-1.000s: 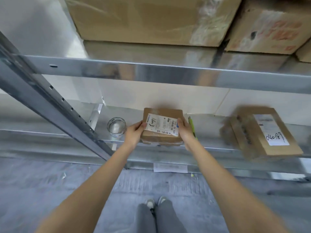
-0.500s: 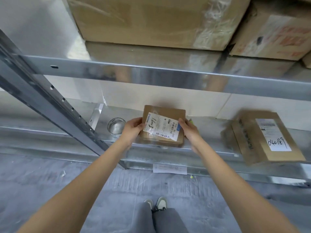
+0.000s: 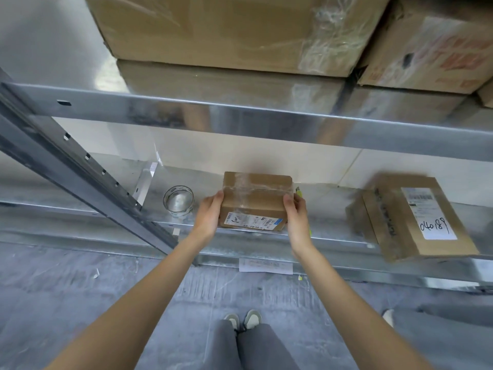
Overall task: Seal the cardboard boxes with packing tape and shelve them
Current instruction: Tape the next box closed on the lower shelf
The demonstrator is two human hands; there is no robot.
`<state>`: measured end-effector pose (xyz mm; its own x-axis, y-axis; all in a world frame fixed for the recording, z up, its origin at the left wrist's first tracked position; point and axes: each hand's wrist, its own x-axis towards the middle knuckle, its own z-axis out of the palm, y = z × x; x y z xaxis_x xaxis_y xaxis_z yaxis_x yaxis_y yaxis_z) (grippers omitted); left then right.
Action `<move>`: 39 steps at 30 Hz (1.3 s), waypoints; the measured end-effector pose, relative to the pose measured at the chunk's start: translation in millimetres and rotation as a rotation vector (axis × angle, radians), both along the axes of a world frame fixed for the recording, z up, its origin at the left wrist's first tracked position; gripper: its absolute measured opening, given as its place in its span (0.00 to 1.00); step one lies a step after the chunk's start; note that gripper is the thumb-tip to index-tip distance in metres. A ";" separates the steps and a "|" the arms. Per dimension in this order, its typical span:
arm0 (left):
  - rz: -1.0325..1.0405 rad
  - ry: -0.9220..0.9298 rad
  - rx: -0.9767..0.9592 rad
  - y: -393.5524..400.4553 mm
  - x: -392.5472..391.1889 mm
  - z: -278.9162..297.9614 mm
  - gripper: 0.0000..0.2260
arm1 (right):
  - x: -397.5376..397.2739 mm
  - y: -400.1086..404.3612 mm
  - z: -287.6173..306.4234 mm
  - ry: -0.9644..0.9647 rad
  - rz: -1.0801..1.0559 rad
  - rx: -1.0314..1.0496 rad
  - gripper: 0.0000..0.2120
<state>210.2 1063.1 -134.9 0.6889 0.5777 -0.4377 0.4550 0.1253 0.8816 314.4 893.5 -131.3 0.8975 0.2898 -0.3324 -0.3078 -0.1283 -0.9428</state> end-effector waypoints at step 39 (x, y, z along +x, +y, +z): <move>-0.386 0.672 1.044 77.4 -43.5 -25.1 0.06 | -21.7 -28.3 3.3 -0.406 0.148 -0.326 0.27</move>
<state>166.7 1140.4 -160.0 0.7093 0.6675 -0.2268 0.6954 -0.7152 0.0699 292.7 865.1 -128.0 0.9300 0.3624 -0.0607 0.1168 -0.4481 -0.8863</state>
